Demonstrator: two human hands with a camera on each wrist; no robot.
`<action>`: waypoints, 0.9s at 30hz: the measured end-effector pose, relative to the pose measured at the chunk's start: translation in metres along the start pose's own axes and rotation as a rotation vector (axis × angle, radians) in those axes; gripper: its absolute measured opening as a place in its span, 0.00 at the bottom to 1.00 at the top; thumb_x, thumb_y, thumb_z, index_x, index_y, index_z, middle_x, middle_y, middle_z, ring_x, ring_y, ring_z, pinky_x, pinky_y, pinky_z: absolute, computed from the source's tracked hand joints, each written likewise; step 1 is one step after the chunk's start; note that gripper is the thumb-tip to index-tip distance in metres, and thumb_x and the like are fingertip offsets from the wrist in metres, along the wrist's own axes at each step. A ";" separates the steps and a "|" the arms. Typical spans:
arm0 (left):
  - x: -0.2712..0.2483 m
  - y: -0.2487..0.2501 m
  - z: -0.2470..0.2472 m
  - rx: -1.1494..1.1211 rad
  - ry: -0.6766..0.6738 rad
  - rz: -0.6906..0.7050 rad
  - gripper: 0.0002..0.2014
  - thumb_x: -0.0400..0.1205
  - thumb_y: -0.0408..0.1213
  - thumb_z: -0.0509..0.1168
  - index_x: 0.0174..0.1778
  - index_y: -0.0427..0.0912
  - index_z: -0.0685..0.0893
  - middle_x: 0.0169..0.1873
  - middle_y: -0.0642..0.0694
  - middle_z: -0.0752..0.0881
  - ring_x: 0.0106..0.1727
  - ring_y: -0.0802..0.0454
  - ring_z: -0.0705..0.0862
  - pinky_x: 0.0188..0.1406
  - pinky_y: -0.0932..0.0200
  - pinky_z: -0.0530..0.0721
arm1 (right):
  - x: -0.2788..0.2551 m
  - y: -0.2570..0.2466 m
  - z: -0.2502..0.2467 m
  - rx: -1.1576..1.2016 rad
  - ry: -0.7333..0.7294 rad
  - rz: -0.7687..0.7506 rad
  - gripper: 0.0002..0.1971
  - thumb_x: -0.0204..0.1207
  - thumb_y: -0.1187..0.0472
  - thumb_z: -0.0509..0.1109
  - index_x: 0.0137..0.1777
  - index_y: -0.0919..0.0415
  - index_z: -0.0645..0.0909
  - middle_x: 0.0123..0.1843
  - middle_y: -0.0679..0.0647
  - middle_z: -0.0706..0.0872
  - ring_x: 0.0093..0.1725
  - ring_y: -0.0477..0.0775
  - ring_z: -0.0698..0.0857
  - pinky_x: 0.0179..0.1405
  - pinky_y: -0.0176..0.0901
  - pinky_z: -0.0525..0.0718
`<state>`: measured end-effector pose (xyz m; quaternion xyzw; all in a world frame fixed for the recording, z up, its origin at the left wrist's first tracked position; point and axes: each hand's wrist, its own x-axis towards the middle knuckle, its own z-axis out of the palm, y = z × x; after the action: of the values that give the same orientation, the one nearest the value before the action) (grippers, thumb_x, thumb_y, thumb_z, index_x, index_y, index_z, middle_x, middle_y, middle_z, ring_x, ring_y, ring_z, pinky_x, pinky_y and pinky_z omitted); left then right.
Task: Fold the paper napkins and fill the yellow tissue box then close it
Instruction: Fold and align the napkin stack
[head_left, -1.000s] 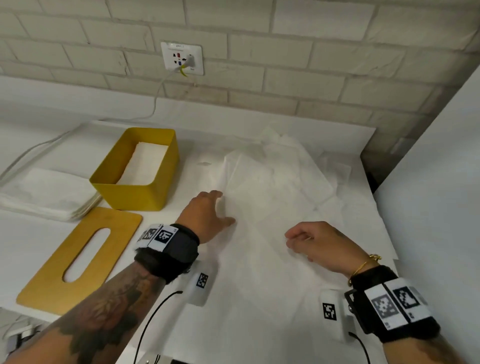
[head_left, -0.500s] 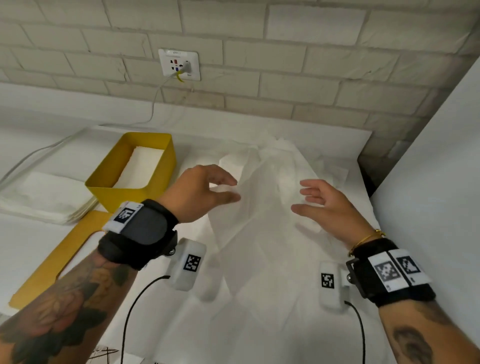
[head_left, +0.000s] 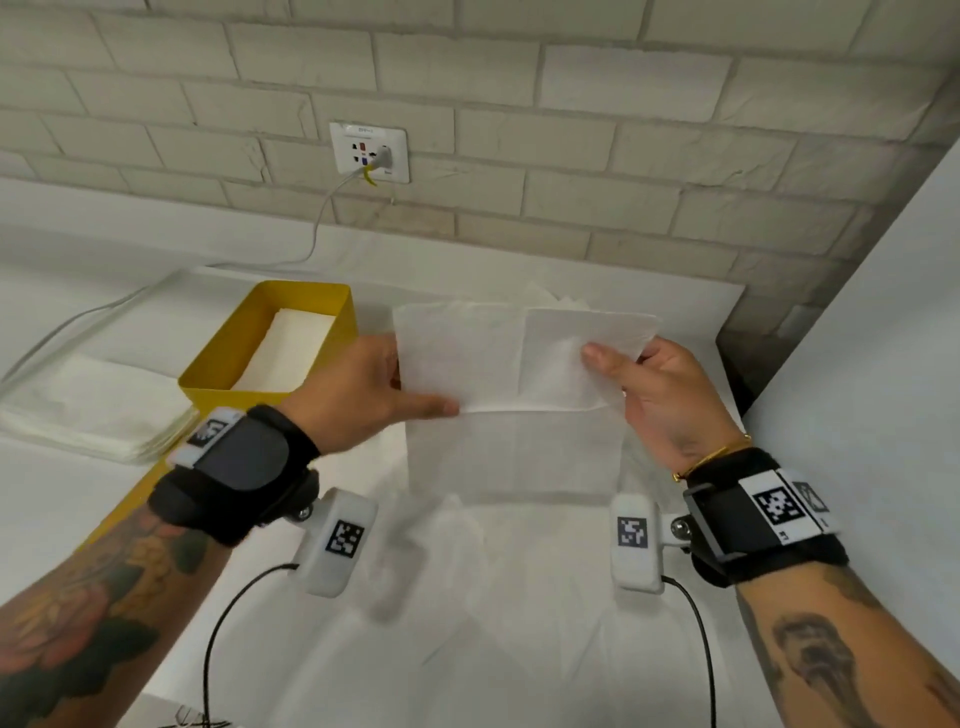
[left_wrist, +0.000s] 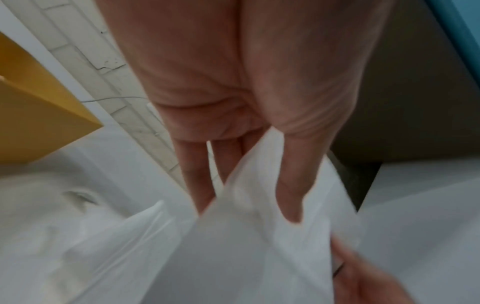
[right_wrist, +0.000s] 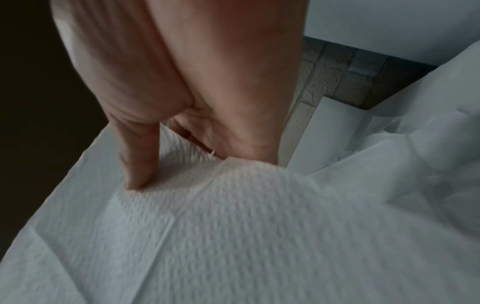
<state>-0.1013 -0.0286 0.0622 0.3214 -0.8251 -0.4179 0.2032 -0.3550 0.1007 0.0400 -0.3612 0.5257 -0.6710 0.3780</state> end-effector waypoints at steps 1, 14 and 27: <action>-0.005 -0.006 0.006 -0.013 0.029 -0.007 0.21 0.72 0.50 0.78 0.60 0.48 0.90 0.54 0.56 0.93 0.55 0.61 0.90 0.61 0.54 0.88 | -0.005 -0.004 -0.002 -0.011 0.005 -0.024 0.20 0.60 0.56 0.82 0.53 0.61 0.90 0.55 0.57 0.94 0.57 0.54 0.92 0.59 0.44 0.88; -0.068 -0.075 0.067 0.096 -0.036 -0.115 0.25 0.76 0.66 0.71 0.33 0.44 0.86 0.38 0.54 0.87 0.43 0.61 0.84 0.46 0.61 0.80 | -0.092 0.045 -0.011 -0.493 0.028 0.309 0.08 0.78 0.62 0.77 0.37 0.54 0.88 0.35 0.43 0.92 0.36 0.40 0.90 0.40 0.31 0.81; -0.048 -0.086 0.069 0.150 -0.088 -0.384 0.25 0.82 0.53 0.73 0.34 0.30 0.83 0.26 0.48 0.83 0.25 0.58 0.75 0.24 0.70 0.71 | -0.100 0.064 0.053 -1.458 -0.507 -0.147 0.26 0.79 0.50 0.72 0.77 0.48 0.74 0.70 0.44 0.76 0.71 0.50 0.73 0.71 0.48 0.68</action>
<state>-0.0781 0.0057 -0.0510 0.4683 -0.7857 -0.3999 0.0592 -0.2545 0.1559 -0.0219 -0.6951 0.7067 -0.0755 0.1080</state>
